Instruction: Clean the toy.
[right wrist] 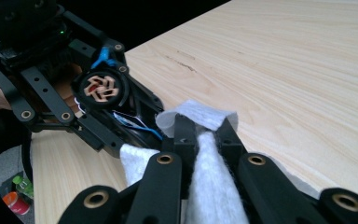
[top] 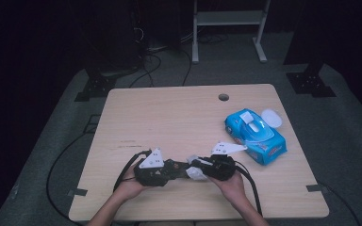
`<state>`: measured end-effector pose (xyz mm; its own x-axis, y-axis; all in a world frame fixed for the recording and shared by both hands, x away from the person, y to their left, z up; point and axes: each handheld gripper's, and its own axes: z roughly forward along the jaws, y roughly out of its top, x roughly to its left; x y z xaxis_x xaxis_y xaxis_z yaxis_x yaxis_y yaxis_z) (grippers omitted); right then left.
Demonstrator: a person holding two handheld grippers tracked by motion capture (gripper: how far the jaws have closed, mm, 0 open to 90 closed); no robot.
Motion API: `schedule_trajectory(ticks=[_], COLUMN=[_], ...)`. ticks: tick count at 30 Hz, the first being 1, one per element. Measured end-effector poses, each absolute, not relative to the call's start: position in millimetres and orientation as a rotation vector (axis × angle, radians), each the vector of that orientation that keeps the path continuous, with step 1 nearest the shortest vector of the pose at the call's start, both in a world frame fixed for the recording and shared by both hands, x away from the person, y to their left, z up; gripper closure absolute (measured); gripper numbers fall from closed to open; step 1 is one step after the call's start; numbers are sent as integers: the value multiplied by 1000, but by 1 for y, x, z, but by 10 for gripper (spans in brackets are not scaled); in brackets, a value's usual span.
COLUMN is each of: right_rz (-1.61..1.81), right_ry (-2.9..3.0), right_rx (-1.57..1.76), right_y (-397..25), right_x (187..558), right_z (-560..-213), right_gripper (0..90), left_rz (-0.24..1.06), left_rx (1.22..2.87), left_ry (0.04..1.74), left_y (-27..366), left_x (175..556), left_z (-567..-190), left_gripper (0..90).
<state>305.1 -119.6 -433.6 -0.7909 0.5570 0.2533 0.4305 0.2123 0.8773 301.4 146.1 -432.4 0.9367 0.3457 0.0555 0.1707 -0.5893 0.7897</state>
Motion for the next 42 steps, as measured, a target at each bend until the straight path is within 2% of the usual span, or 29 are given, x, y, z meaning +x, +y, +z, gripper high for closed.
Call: schedule_trajectory(ticks=[5, 11, 16, 22, 26, 33, 42], right_rz=[1569, 1515, 1485, 1491, 1492, 1475, 1461], right_ry=[2359, 2355, 2362, 2380, 2403, 2341, 2366], right_rx=[940, 928, 920, 899, 857, 946, 889], right_y=[-122, -123, -120, -111, -104, -131, -118], right_x=[303, 303, 303, 301, 299, 308, 303], right_z=[-434, -434, -437, -435, -436, -437, -435], right_gripper=[823, 823, 823, 822, 822, 822, 822], left_rz=[269, 237, 229, 245, 237, 223, 222], left_rx=[2300, 2319, 2278, 2315, 2342, 2348, 2390], left_ry=[370, 391, 418, 401, 372, 386, 384], left_y=[143, 138, 141, 133, 127, 129, 122], left_x=[300, 306, 307, 310, 313, 315, 320], left_z=[-451, -462, -456, -449, -447, -446, -442], left_gripper=[580, 578, 558, 528, 574, 578, 577])
